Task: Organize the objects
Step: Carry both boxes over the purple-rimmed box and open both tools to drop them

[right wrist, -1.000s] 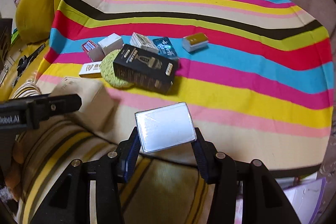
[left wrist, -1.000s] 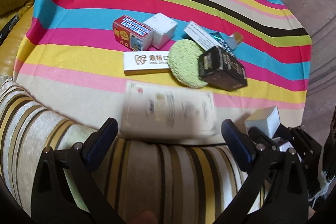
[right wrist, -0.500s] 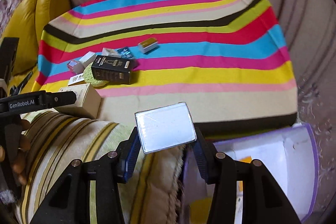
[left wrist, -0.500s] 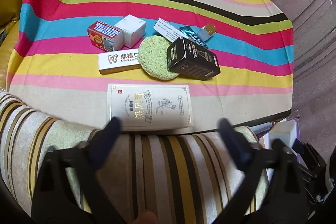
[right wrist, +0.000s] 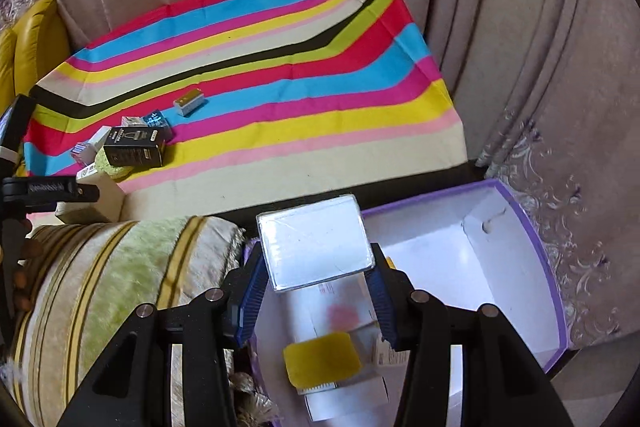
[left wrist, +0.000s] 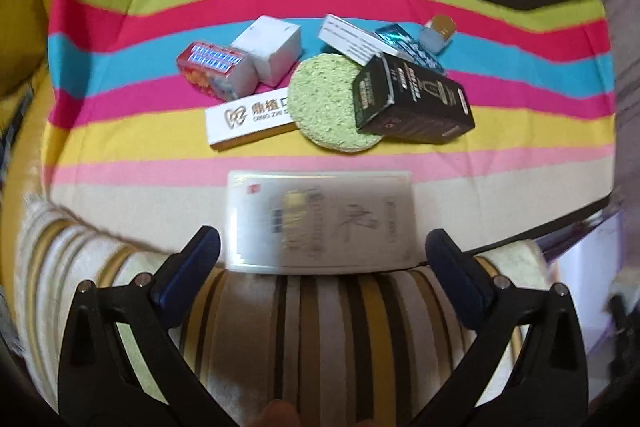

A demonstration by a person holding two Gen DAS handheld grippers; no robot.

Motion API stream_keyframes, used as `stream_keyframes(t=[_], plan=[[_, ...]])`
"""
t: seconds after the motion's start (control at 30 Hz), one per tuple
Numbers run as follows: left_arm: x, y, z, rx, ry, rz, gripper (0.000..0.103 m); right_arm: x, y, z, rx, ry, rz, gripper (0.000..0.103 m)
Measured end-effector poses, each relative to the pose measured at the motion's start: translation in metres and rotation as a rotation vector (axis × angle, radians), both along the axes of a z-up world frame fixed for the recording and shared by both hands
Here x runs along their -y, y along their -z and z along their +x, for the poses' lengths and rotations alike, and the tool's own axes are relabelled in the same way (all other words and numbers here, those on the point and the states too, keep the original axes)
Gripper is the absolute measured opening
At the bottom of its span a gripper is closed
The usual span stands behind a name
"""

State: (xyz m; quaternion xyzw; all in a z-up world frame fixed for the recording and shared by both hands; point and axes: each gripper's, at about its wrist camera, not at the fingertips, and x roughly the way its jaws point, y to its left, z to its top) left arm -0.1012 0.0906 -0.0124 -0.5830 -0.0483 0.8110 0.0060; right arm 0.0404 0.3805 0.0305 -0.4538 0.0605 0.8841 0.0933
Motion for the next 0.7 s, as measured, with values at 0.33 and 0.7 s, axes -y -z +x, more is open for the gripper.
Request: stream_keyframes(t=[0.33,0.7], plan=[[0.001,0.008,-0.009,0.078,0.05,0.072,0.103,-0.002,0.003,0.002,0.002,0.004,-0.016,0.049],[-0.016,0.016,-0.016,0.107,0.068,0.039,0.103,-0.01,0.004,0.004,0.007,0.04,-0.008,0.049]])
